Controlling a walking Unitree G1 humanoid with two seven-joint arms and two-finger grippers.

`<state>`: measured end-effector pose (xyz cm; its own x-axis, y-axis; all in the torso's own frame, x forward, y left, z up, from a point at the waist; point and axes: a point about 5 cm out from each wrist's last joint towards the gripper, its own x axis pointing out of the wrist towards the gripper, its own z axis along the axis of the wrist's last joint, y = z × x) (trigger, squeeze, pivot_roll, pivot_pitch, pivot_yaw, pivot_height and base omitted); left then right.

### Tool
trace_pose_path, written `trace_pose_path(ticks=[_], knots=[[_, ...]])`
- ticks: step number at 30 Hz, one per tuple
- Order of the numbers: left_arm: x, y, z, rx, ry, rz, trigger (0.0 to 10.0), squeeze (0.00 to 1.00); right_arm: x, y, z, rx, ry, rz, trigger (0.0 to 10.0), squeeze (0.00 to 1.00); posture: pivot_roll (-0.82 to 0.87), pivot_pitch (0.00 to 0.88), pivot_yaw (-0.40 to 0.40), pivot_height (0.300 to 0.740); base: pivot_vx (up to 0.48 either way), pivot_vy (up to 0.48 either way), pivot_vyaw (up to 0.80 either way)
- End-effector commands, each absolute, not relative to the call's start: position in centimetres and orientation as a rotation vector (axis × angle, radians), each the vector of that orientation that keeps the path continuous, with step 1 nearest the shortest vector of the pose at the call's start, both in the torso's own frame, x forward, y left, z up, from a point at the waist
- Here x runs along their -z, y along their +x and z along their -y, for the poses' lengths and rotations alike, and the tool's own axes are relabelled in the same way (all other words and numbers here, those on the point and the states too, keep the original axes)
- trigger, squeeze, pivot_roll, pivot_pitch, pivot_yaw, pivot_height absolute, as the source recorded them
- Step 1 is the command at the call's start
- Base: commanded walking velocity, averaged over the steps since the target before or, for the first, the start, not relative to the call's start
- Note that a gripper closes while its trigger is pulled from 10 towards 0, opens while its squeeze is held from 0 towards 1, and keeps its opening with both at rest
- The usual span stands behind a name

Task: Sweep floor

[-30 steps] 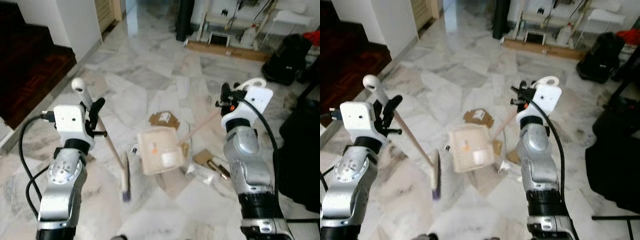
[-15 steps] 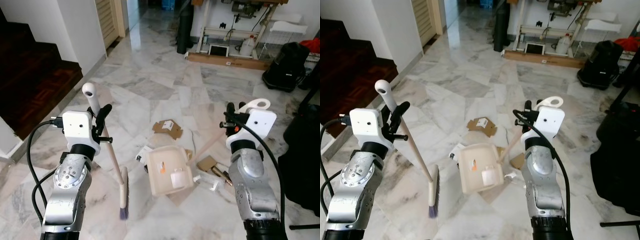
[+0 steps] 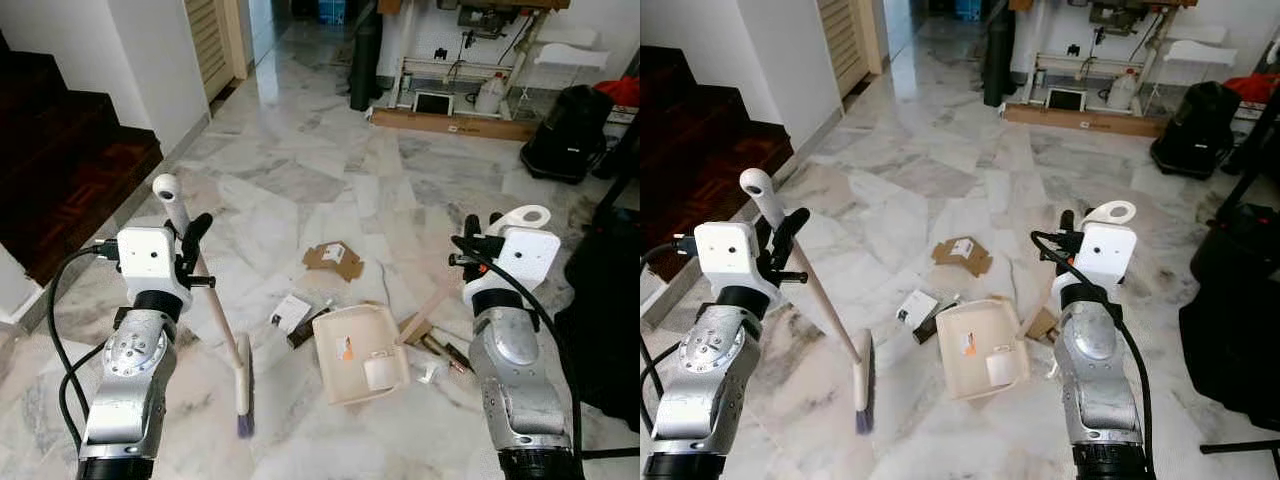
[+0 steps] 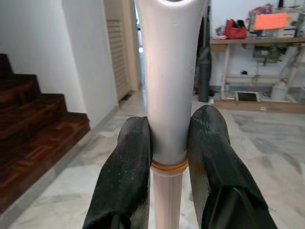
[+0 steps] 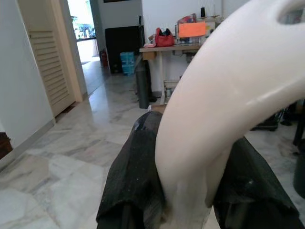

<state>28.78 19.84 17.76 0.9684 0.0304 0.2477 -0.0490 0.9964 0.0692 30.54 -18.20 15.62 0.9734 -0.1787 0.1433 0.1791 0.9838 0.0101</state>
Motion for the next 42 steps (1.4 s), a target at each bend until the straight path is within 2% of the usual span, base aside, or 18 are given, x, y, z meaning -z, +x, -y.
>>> trace_pose_path(ticks=[1, 8, 24, 36, 42], knots=[[-18.6, 28.7, -20.7, -0.083, 0.11, 0.3, 10.0, 0.0, -17.5, 30.8, 18.3, 0.177, 0.005, 0.235, 10.0, 0.0, -0.08, 0.0, 0.011, 0.74, 0.0, 0.0, 0.0], [-18.9, 29.0, -21.0, -0.094, 0.116, 0.309, 10.0, 0.0, -17.6, 30.9, 18.7, 0.182, 0.008, 0.239, 10.0, 0.0, -0.08, 0.0, 0.021, 0.74, 0.0, 0.0, 0.0], [-18.4, 29.1, -20.5, -0.071, 0.124, 0.283, 10.0, 0.0, -16.5, 30.1, 17.9, 0.191, 0.065, 0.197, 10.0, 0.0, -0.08, 0.0, 0.035, 0.74, 0.0, 0.0, 0.58], [-17.5, 27.9, -20.2, -0.076, 0.136, 0.254, 10.0, 0.0, -16.1, 30.0, 17.4, 0.194, 0.083, 0.179, 10.0, 0.0, -0.07, 0.0, 0.051, 0.74, 0.0, 0.0, 0.56], [-17.3, 28.1, -20.7, -0.083, 0.14, 0.242, 10.0, 0.0, -16.5, 29.8, 16.3, 0.168, 0.083, 0.188, 10.0, 0.0, -0.08, 0.0, 0.048, 0.74, 0.0, 0.0, 0.76]])
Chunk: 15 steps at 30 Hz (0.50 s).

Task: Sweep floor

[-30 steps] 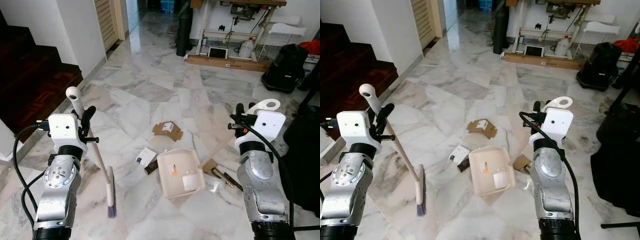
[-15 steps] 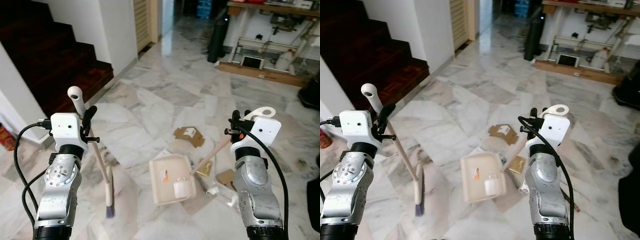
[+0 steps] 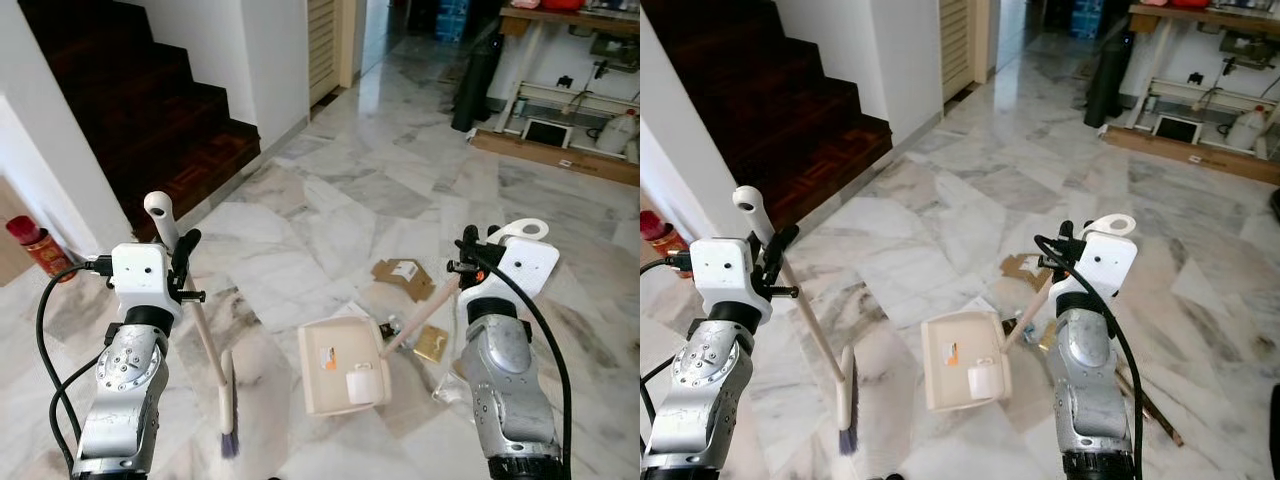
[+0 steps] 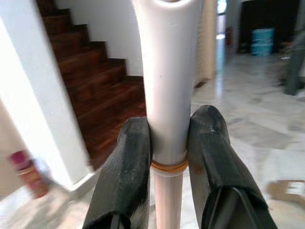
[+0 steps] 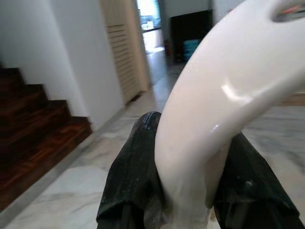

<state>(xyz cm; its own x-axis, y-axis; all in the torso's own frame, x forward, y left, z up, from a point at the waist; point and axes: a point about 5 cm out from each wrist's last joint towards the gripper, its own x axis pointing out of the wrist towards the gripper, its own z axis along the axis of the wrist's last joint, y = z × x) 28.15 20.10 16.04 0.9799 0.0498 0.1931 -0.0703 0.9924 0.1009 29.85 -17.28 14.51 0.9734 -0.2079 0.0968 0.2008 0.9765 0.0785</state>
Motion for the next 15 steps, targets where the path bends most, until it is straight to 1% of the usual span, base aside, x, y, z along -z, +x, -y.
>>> trace_pose_path(ticks=[1, 6, 12, 15], knots=[[-17.3, 28.1, -20.7, -0.083, 0.14, 0.242, 10.0, 0.0, -16.5, 29.8, 16.3, 0.168, 0.083, 0.188, 10.0, 0.0, -0.08, 0.0, 0.048, 0.74, 0.0, 0.0, 0.8], [-17.4, 28.2, -20.7, -0.107, 0.129, 0.246, 10.0, 0.0, -17.2, 30.2, 16.8, 0.172, 0.081, 0.201, 10.0, 0.0, -0.1, 0.0, 0.031, 0.74, 0.0, 0.0, 0.8], [-17.3, 28.3, -19.4, -0.074, 0.122, 0.241, 10.0, 0.0, -17.4, 30.5, 17.6, 0.185, 0.082, 0.205, 10.0, 0.0, -0.08, 0.0, 0.034, 0.74, 0.0, 0.0, 0.8], [-17.4, 28.1, -19.5, -0.079, 0.119, 0.243, 10.0, 0.0, -17.2, 30.6, 17.1, 0.177, 0.091, 0.193, 10.0, 0.0, -0.07, 0.0, 0.024, 0.74, 0.0, 0.0, 0.54]])
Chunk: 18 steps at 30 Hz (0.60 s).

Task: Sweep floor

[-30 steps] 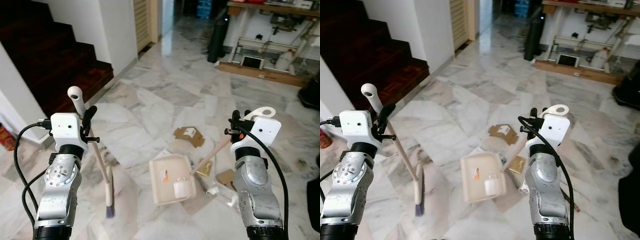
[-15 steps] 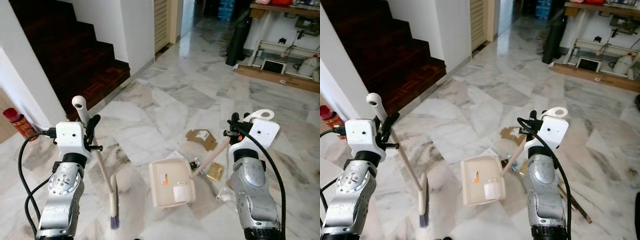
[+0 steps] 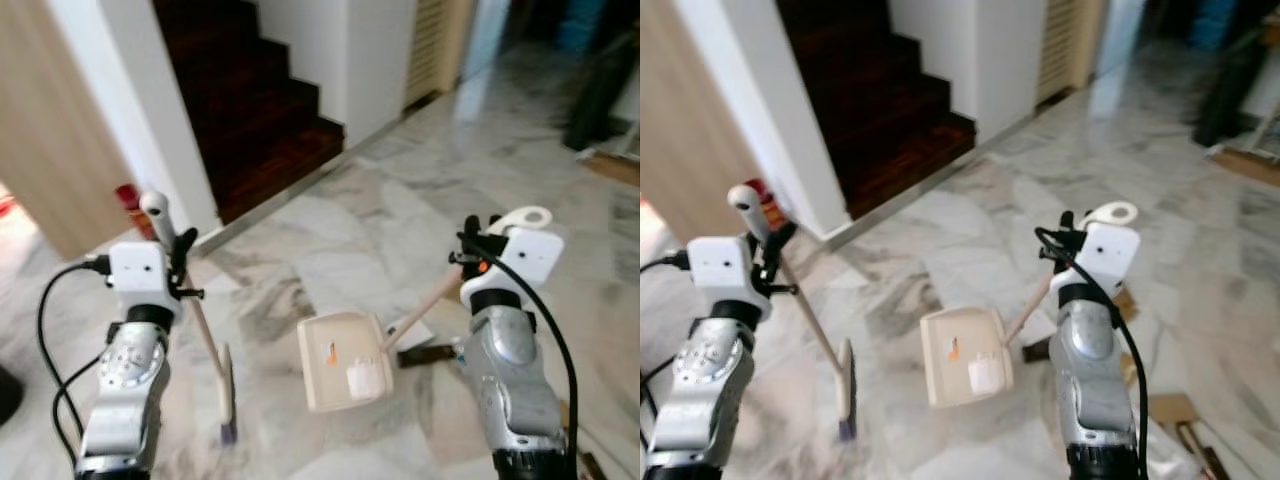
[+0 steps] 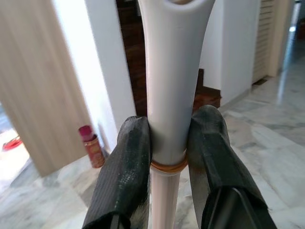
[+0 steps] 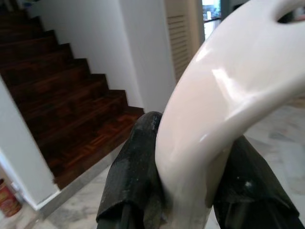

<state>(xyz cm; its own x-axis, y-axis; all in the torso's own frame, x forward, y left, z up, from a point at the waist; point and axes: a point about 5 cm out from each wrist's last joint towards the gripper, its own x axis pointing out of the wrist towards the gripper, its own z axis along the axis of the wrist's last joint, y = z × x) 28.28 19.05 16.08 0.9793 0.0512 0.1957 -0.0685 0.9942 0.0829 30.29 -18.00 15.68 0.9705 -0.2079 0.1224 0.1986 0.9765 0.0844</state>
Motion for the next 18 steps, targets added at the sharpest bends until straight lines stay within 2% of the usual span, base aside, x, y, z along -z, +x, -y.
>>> trace_pose_path(ticks=[1, 11, 18], knots=[[-17.4, 28.1, -19.6, -0.081, 0.119, 0.243, 10.0, 0.0, -17.2, 30.6, 17.0, 0.173, 0.109, 0.191, 10.0, 0.0, -0.07, 0.0, 0.022, 0.74, 0.0, 0.0, 0.0], [-16.8, 27.9, -19.1, -0.103, 0.085, 0.226, 10.0, 0.0, -17.6, 31.3, 16.0, 0.11, 0.142, 0.18, 10.0, 0.0, -0.06, 0.01, -0.009, 0.74, 0.0, 0.0, 0.0], [-16.6, 27.7, -18.7, -0.096, 0.075, 0.218, 10.0, 0.0, -17.5, 31.2, 15.8, 0.085, 0.137, 0.17, 10.0, 0.0, -0.06, 0.011, -0.014, 0.74, 0.0, 0.206, 0.0]])
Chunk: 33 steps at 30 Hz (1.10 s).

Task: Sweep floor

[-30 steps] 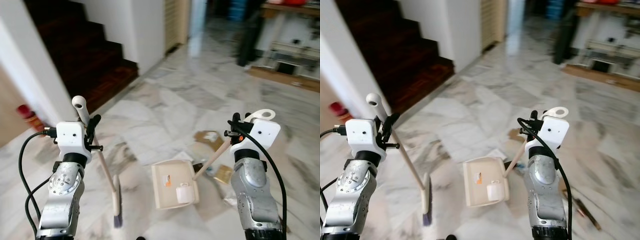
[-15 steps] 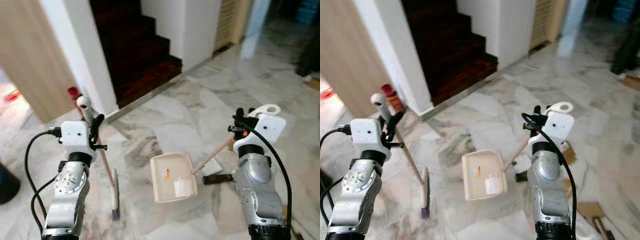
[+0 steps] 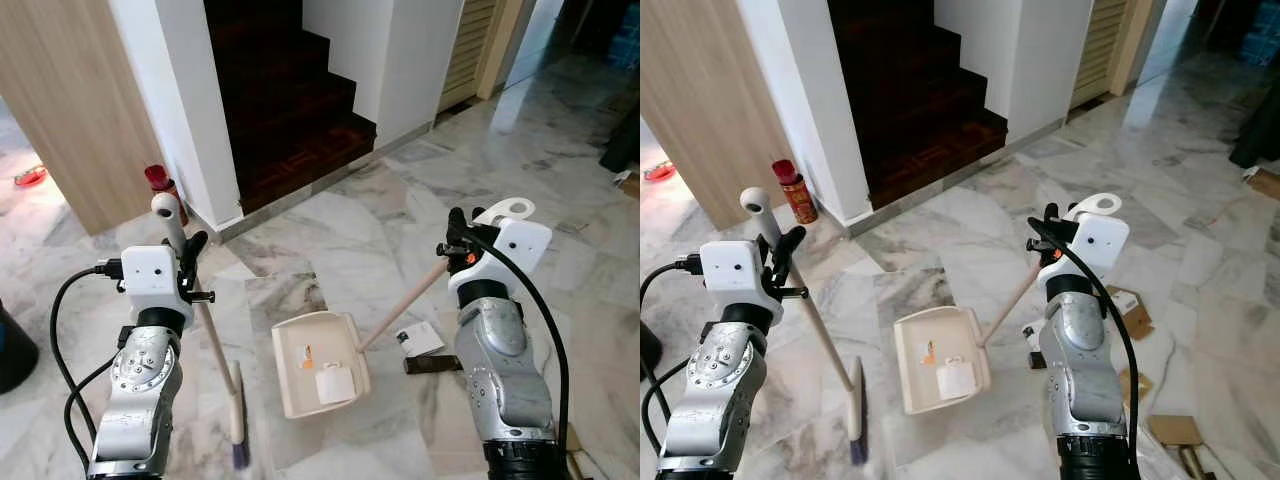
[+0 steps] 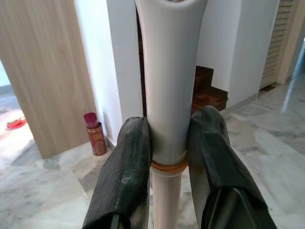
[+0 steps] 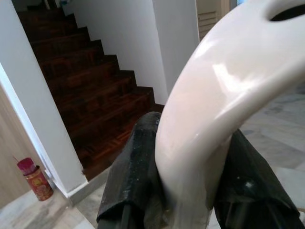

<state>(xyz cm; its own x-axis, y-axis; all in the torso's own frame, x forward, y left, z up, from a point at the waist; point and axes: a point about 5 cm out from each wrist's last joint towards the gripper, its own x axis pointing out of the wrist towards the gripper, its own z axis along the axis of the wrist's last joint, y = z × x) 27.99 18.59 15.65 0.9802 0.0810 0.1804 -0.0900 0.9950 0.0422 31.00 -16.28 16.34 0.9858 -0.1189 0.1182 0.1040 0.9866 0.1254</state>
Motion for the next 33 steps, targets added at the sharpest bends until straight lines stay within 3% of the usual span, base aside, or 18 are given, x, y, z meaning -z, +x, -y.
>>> trace_pose_path(ticks=[1, 33], knots=[[-16.6, 27.7, -18.7, -0.095, 0.075, 0.217, 10.0, 0.0, -17.5, 31.1, 15.8, 0.083, 0.138, 0.168, 10.0, 0.0, -0.06, 0.012, -0.014, 0.74, 0.0, 0.24, 0.0], [-16.8, 27.4, -18.6, -0.076, 0.084, 0.206, 10.0, 0.0, -17.1, 31.4, 14.6, 0.034, 0.146, 0.129, 10.0, 0.0, -0.03, 0.022, -0.011, 0.74, 0.0, 0.292, 0.0]])
